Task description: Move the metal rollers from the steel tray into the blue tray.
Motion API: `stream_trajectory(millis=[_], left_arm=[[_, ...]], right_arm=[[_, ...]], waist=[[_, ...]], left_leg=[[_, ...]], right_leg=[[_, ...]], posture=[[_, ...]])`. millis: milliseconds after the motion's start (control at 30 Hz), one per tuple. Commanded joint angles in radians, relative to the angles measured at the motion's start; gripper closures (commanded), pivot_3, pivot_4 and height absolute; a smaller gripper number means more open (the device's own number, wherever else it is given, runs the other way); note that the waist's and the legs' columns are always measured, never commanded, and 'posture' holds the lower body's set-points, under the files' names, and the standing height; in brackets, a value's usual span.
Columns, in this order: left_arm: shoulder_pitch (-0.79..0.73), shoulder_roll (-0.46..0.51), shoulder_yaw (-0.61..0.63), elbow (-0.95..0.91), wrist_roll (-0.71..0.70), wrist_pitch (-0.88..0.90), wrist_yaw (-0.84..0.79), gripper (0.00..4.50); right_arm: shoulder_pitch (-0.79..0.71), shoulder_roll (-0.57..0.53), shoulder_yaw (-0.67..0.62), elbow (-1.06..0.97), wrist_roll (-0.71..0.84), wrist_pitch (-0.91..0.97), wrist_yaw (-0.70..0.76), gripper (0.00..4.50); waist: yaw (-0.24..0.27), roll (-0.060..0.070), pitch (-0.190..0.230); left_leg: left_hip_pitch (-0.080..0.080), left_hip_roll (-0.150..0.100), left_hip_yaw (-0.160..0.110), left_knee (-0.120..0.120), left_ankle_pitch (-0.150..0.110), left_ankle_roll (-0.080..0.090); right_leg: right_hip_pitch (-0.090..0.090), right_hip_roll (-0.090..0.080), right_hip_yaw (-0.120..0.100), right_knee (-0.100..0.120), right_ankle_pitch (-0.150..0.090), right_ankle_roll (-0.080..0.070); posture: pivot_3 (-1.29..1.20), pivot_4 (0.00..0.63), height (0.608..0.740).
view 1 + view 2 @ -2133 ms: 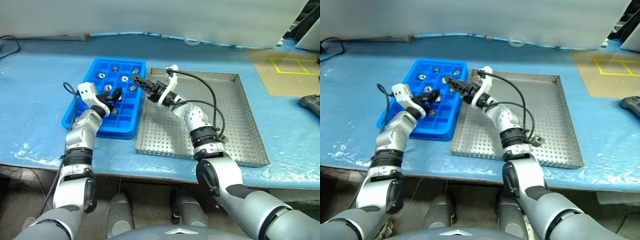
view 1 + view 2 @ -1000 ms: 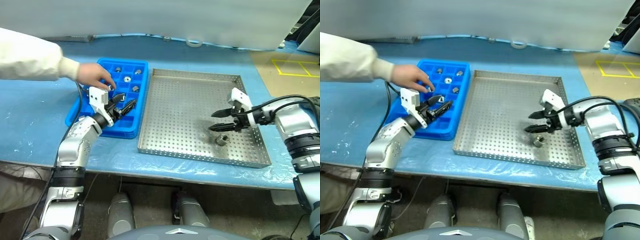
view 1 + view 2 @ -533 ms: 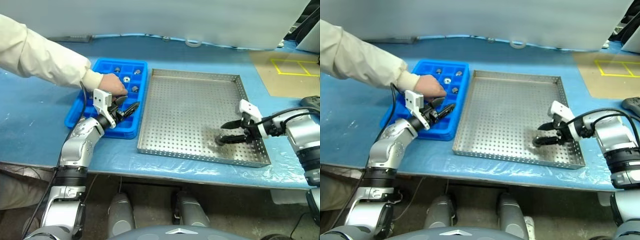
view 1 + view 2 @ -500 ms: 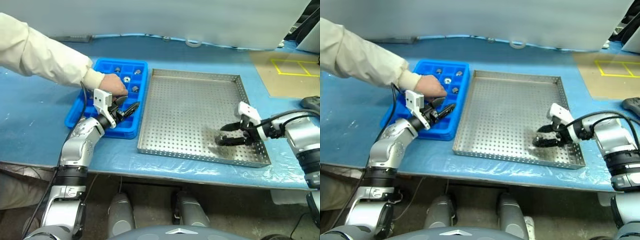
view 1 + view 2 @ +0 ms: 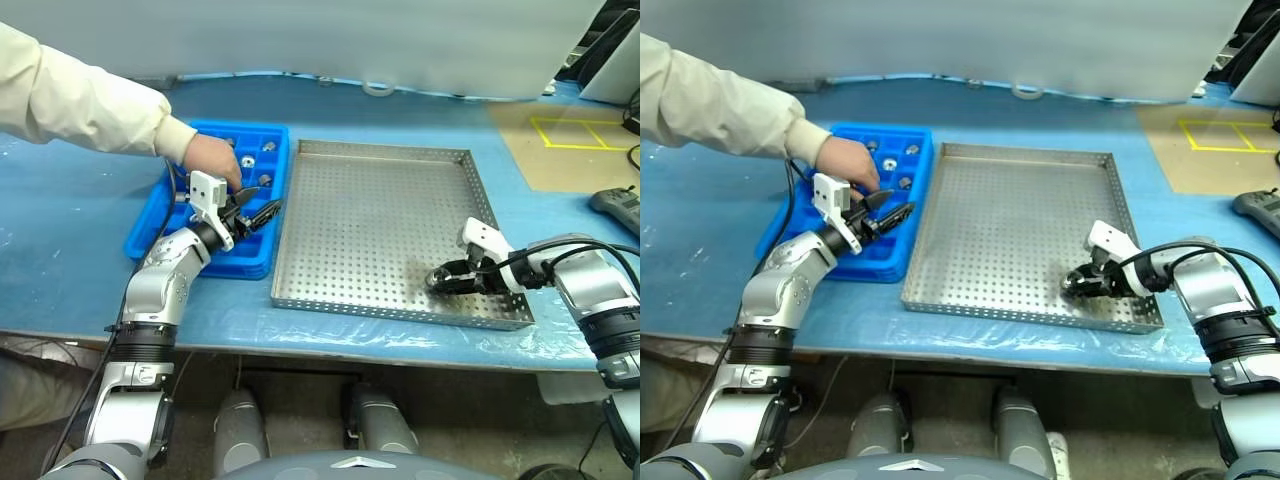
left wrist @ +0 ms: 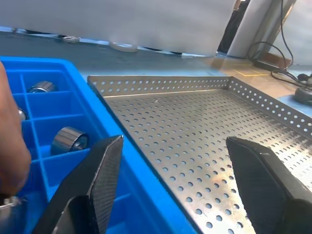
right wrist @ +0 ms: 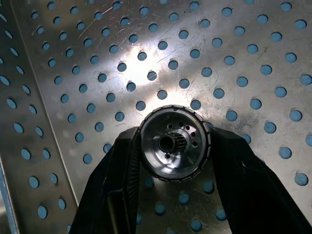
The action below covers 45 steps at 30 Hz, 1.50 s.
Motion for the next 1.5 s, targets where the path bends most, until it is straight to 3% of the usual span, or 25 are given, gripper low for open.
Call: stream_trajectory(millis=[33, 400, 800, 967, 1100, 1267, 1500], left_arm=[[0.010, 0.009, 0.006, -0.076, -0.033, 0.017, -0.020, 0.86], [0.065, 0.034, 0.014, -0.160, -0.040, 0.050, -0.009, 0.86], [0.080, 0.069, 0.005, -0.217, -0.041, 0.080, -0.007, 0.86], [0.046, 0.084, 0.003, -0.189, -0.042, 0.091, -0.029, 0.86], [0.041, 0.074, -0.049, -0.204, -0.019, 0.094, -0.043, 0.86], [0.061, 0.075, -0.048, -0.228, -0.035, 0.101, -0.038, 0.86], [0.029, 0.067, -0.048, -0.206, -0.040, 0.104, -0.044, 0.86]], right_arm=[[-0.019, 0.036, 0.011, 0.005, 0.002, -0.012, 0.004, 2.75], [-0.114, 0.146, -0.023, 0.007, 0.071, 0.000, 0.043, 2.75], [-0.146, 0.304, -0.010, 0.032, 0.079, -0.035, -0.001, 2.75], [-0.136, 0.361, -0.013, -0.014, 0.118, -0.006, -0.021, 2.75], [-0.190, 0.494, -0.014, 0.004, 0.142, -0.006, -0.087, 2.75], [-0.131, 0.483, 0.005, -0.056, 0.143, 0.016, -0.070, 2.75], [-0.182, 0.527, -0.013, -0.056, 0.181, 0.024, -0.087, 2.75]], waist=[[-0.005, 0.000, 0.000], [-0.041, 0.000, 0.000], [0.028, 0.002, 0.001], [0.028, 0.002, 0.001], [0.015, 0.002, 0.001], [0.016, 0.002, 0.001], [0.007, 0.002, 0.001]], left_leg=[[0.000, 0.000, 0.000, 0.000, 0.000, 0.000], [0.001, 0.001, 0.000, -0.001, 0.000, -0.001], [-0.006, 0.000, 0.002, -0.003, -0.001, 0.000], [-0.005, 0.001, 0.002, -0.003, -0.001, -0.001], [-0.003, 0.001, 0.002, -0.003, -0.001, -0.002], [-0.005, 0.001, 0.002, -0.004, 0.000, -0.002], [-0.004, 0.001, 0.002, -0.004, 0.000, -0.003]], right_leg=[[0.000, 0.000, 0.000, 0.000, 0.000, 0.000], [-0.005, 0.001, -0.001, 0.003, 0.001, -0.001], [-0.009, -0.001, -0.002, -0.001, 0.001, -0.001], [-0.009, -0.001, -0.002, 0.000, 0.001, -0.001], [-0.009, -0.001, -0.001, 0.002, 0.001, -0.001], [-0.010, -0.001, -0.002, 0.000, 0.001, -0.001], [-0.010, -0.001, -0.002, 0.001, 0.001, -0.001]], posture=[[-0.32, 0.150, 0.740], [-0.27, 0.150, 0.740], [-0.26, 0.150, 0.740], [-0.28, 0.150, 0.740], [-0.28, 0.150, 0.740], [-0.28, 0.150, 0.740], [-0.30, 0.150, 0.740]])
